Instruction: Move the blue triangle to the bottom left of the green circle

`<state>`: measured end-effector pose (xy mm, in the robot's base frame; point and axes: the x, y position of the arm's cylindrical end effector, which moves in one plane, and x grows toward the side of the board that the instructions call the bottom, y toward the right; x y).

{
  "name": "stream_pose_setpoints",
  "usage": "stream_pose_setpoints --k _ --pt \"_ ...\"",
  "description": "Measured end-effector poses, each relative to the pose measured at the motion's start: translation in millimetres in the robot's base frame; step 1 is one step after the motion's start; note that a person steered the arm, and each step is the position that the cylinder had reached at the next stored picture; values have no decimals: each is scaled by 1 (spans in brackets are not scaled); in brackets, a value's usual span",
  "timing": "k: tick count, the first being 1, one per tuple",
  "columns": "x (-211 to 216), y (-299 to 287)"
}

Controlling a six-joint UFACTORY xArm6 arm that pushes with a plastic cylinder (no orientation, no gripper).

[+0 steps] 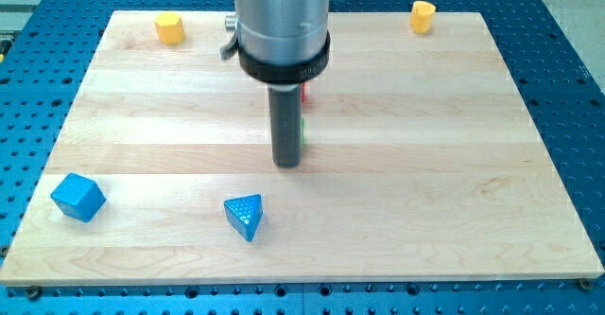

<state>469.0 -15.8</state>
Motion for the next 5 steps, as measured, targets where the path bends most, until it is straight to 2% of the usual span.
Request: stream_pose_setpoints --k 1,2,3,5 --pt "12 10" --pt "90 74" --pt "149 63" --pt "126 -30"
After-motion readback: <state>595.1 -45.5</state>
